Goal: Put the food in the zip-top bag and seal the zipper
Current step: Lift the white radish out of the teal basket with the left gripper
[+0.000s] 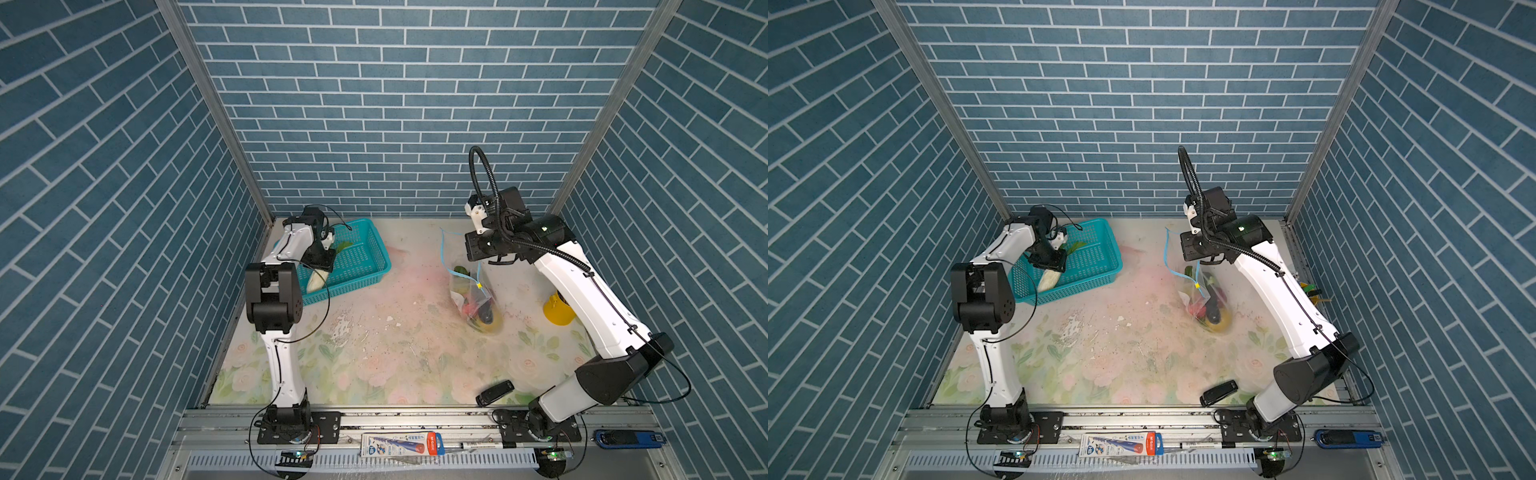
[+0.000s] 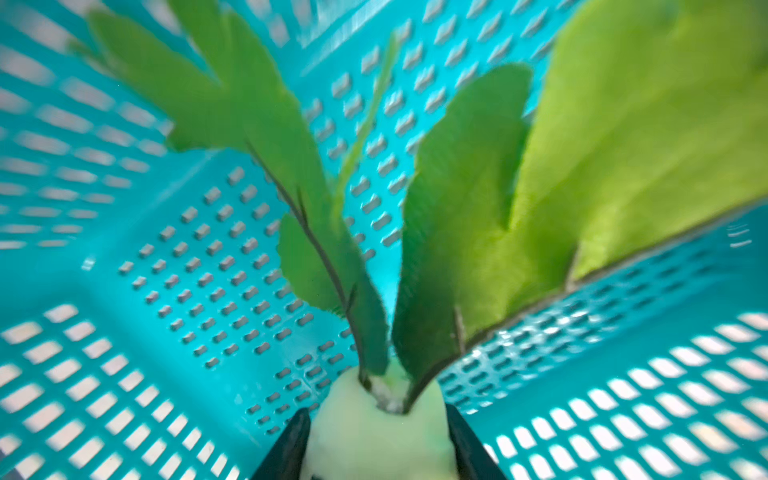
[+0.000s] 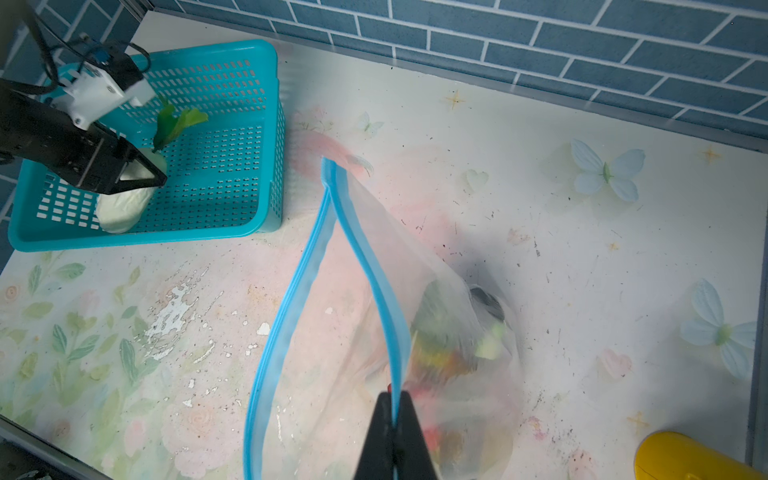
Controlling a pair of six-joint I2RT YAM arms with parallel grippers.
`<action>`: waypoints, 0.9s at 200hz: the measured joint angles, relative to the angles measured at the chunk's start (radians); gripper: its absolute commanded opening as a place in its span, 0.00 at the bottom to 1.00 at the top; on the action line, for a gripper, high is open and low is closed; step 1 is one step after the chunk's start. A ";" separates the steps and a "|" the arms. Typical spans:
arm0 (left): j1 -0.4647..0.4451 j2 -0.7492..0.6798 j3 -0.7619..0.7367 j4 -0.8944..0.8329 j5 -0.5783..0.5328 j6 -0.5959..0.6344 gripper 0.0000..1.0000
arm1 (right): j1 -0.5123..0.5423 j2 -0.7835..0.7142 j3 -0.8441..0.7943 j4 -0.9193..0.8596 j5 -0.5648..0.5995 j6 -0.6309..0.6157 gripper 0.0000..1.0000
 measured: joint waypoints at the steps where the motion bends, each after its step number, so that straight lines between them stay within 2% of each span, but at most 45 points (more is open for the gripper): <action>1: 0.000 -0.006 -0.002 0.004 0.004 -0.002 0.47 | 0.000 0.000 0.000 0.000 0.000 0.000 0.00; 54: -0.007 -0.190 -0.124 0.171 0.176 -0.114 0.42 | 0.000 0.003 0.002 -0.001 -0.018 0.001 0.00; 102: -0.050 -0.322 -0.269 0.404 0.301 -0.228 0.40 | 0.000 0.011 0.007 -0.002 -0.032 0.007 0.00; 138: -0.107 -0.403 -0.380 0.601 0.355 -0.303 0.39 | 0.000 0.030 0.016 0.001 -0.039 0.026 0.00; 180: -0.214 -0.474 -0.499 0.827 0.375 -0.366 0.36 | 0.000 0.036 0.016 0.012 -0.045 0.046 0.00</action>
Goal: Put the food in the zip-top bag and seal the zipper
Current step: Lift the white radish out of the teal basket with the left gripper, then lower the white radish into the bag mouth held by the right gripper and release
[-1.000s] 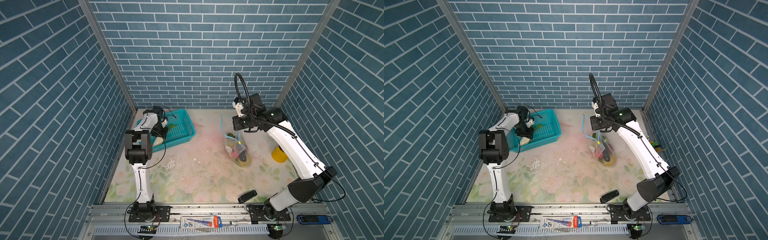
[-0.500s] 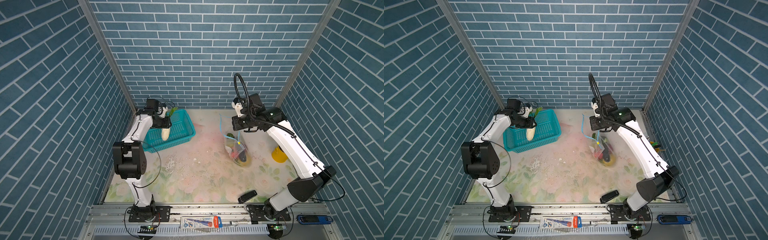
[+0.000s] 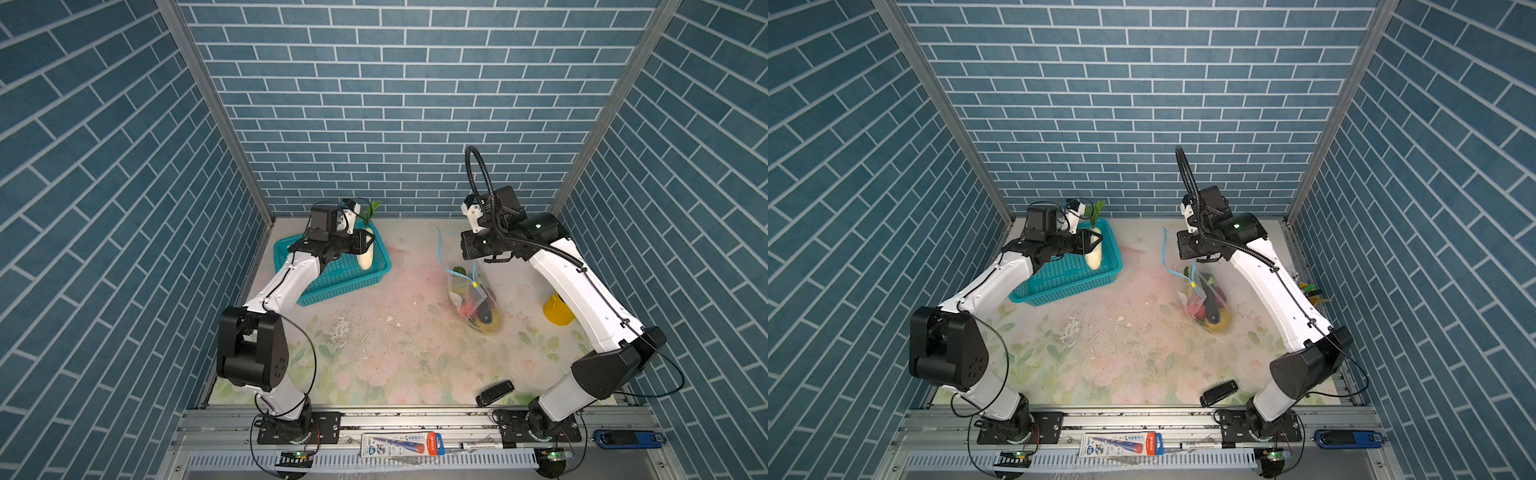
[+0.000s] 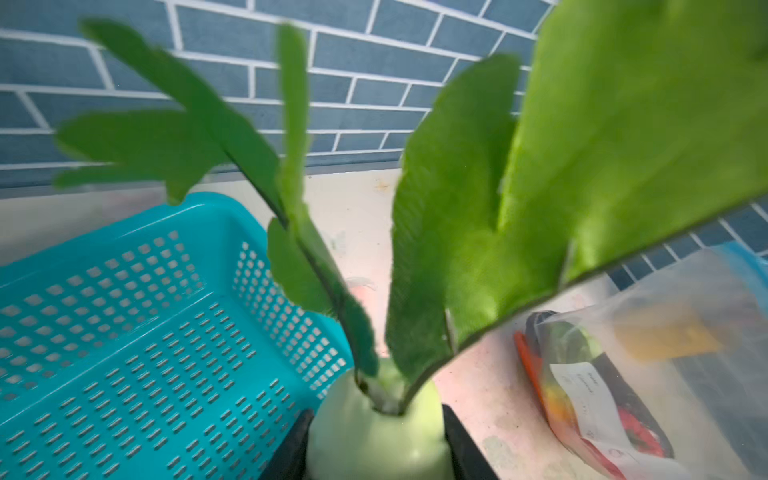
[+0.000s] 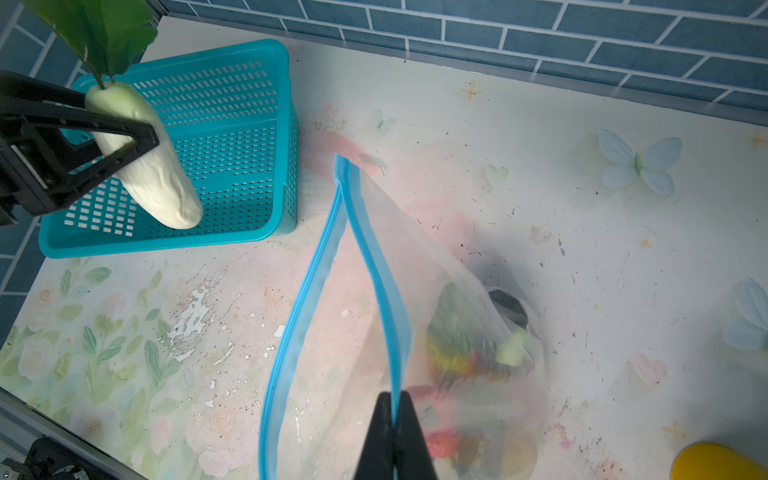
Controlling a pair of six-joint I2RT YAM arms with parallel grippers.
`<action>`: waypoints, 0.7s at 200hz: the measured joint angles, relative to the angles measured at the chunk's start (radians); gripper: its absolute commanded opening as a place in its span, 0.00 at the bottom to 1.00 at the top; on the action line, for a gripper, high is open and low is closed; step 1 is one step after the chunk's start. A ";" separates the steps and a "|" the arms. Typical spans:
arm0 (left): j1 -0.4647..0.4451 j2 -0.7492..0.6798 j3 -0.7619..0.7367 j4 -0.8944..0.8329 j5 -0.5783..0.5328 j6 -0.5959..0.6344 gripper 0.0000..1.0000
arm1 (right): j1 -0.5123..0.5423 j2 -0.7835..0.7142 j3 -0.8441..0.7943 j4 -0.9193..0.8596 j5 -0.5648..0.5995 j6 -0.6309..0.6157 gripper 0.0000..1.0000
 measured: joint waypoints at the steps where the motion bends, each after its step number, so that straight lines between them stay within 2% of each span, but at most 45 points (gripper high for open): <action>1: -0.003 -0.003 -0.004 0.009 0.000 -0.003 0.36 | 0.000 0.000 0.000 0.000 0.000 0.001 0.00; 66: -0.123 -0.054 -0.136 0.384 0.003 -0.114 0.34 | 0.000 0.000 -0.005 0.031 -0.020 0.033 0.00; 140: -0.296 -0.054 -0.135 0.645 0.003 -0.158 0.31 | 0.000 0.000 -0.026 0.071 -0.036 0.061 0.00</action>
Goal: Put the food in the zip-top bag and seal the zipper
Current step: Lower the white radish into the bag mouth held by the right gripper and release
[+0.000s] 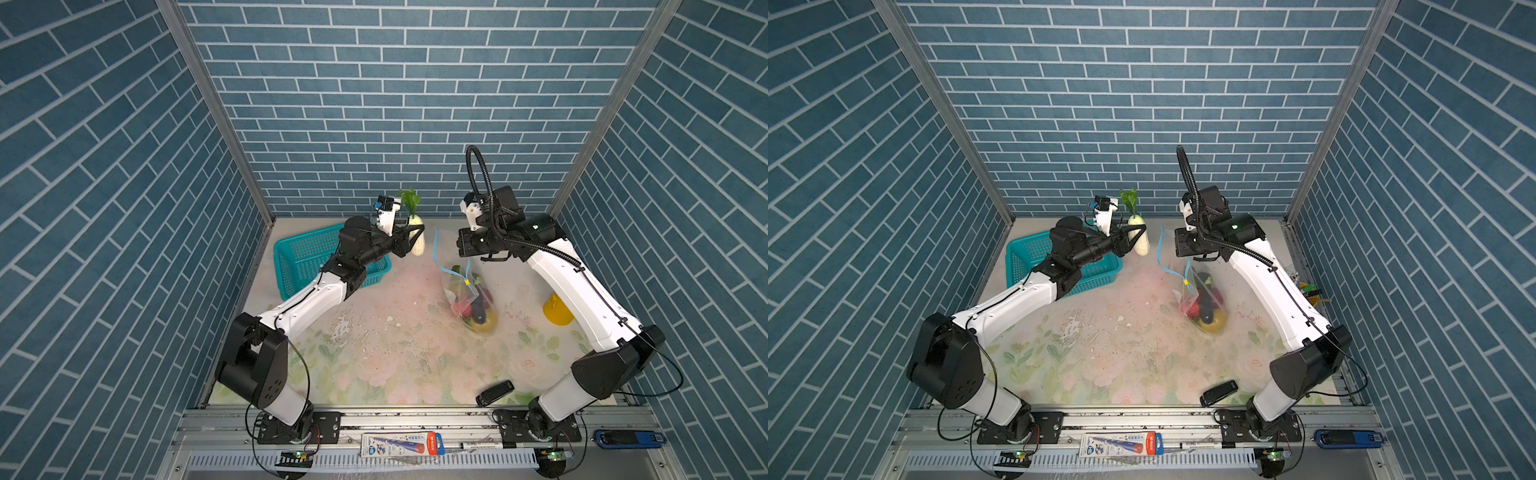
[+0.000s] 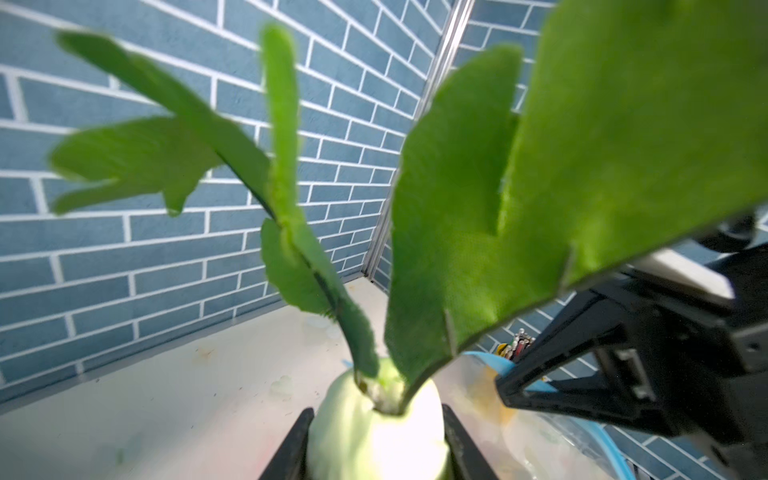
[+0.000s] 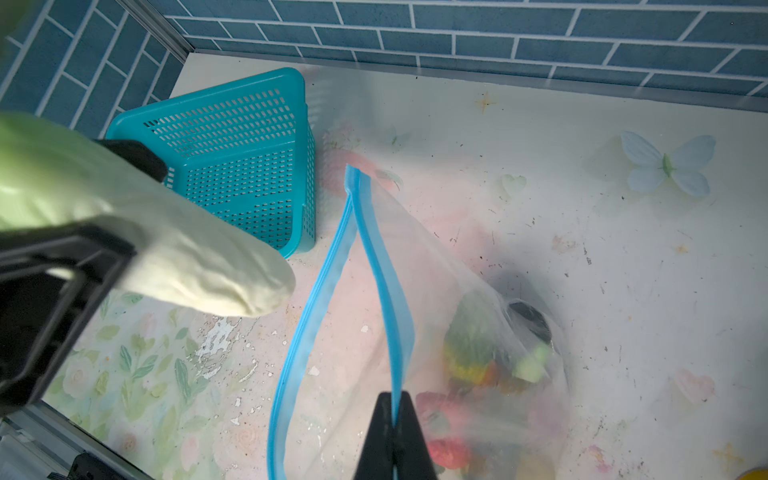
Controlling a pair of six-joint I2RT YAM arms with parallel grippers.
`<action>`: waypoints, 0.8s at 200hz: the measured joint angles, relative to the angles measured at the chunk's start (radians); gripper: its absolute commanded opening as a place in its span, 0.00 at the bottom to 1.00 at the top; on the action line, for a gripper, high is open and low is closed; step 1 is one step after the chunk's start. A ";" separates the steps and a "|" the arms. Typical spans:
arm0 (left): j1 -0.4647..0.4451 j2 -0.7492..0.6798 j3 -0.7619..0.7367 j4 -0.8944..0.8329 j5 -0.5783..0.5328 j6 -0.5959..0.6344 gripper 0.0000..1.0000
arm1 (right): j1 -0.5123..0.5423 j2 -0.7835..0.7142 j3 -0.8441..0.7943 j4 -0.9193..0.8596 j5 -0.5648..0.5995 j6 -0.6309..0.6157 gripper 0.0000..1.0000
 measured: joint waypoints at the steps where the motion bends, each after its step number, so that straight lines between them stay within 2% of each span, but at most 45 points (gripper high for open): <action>1: -0.001 0.000 0.000 0.002 0.000 0.000 0.31 | 0.000 0.000 0.000 0.000 0.000 0.000 0.00; 92: -0.173 0.024 0.019 0.243 -0.049 -0.002 0.26 | -0.014 -0.002 -0.005 0.019 -0.037 0.010 0.00; 160: -0.195 0.033 0.003 0.305 -0.050 0.016 0.26 | -0.045 -0.028 -0.013 0.030 -0.064 0.029 0.00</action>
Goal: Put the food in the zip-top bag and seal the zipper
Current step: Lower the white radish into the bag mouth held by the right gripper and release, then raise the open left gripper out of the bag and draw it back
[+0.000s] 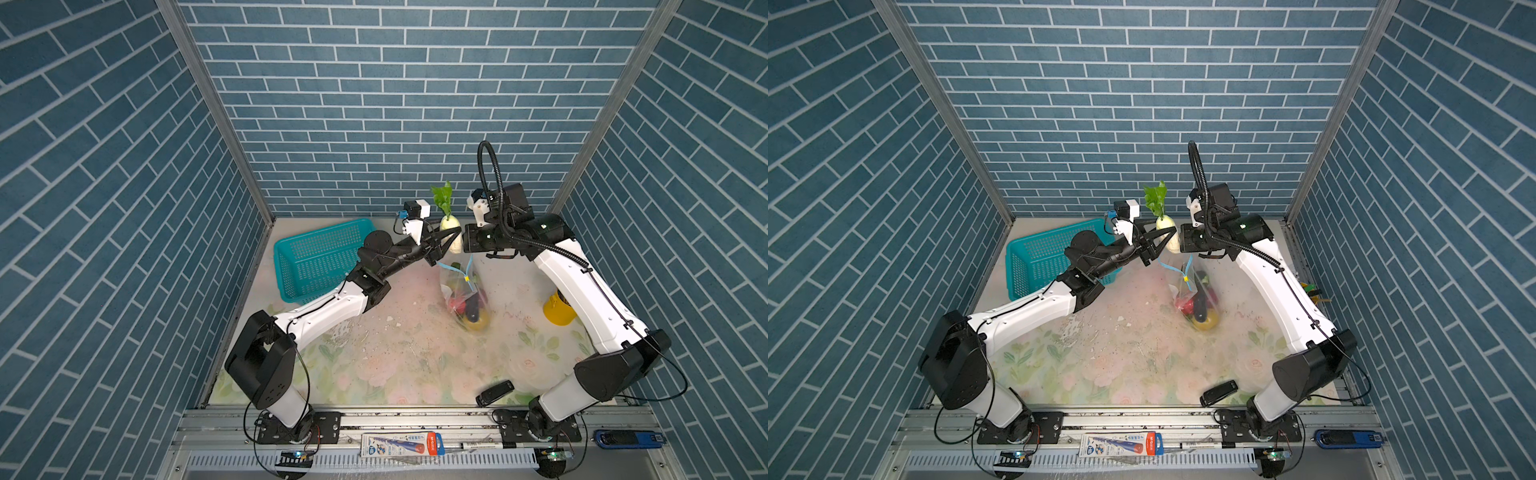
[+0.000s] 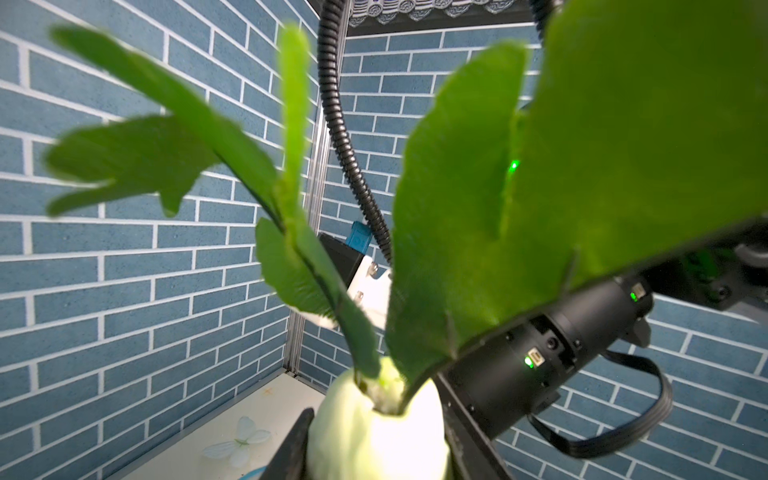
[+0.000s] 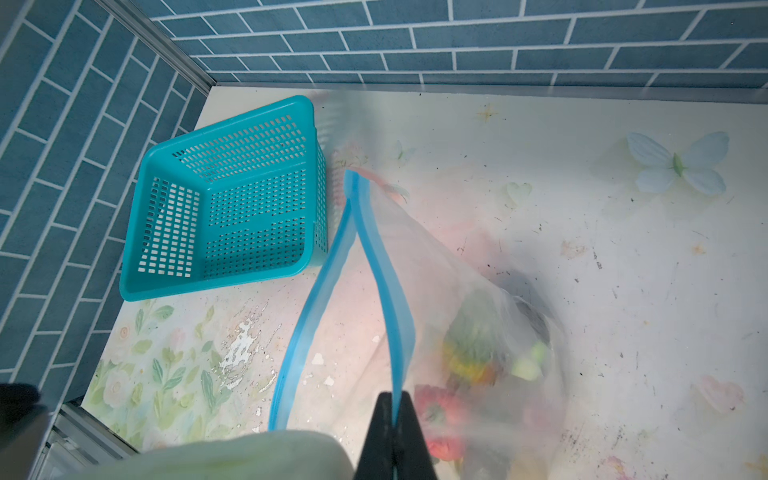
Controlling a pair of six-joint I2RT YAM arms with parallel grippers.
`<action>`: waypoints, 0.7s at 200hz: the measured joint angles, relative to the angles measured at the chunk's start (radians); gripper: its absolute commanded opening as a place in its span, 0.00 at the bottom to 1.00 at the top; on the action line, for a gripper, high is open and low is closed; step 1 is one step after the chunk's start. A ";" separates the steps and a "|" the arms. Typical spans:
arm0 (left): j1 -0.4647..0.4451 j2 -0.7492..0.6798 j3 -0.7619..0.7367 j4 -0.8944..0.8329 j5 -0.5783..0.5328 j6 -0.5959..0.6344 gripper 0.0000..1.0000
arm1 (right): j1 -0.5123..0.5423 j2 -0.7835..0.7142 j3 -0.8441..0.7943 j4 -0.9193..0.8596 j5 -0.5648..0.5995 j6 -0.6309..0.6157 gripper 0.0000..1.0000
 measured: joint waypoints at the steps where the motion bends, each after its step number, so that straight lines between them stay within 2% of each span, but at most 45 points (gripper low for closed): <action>1: 0.000 0.000 -0.001 0.000 0.000 0.000 0.26 | 0.000 -0.001 0.000 0.000 0.000 0.001 0.00; 54: 0.000 0.074 -0.012 -0.017 0.006 0.011 0.29 | -0.003 -0.025 0.000 0.000 -0.009 0.004 0.00; 77: -0.001 0.095 -0.012 -0.058 0.014 0.019 0.35 | -0.004 -0.029 0.000 0.000 -0.010 0.004 0.00; 93: -0.002 0.096 -0.012 -0.087 0.020 0.026 0.46 | -0.005 -0.029 0.000 0.000 -0.010 0.004 0.00; 120: -0.005 0.093 -0.006 -0.145 0.036 0.051 0.72 | -0.008 -0.029 0.000 0.001 -0.010 0.004 0.00; 140: -0.008 0.067 0.006 -0.250 0.039 0.087 0.81 | -0.013 -0.029 0.000 0.001 -0.010 0.004 0.00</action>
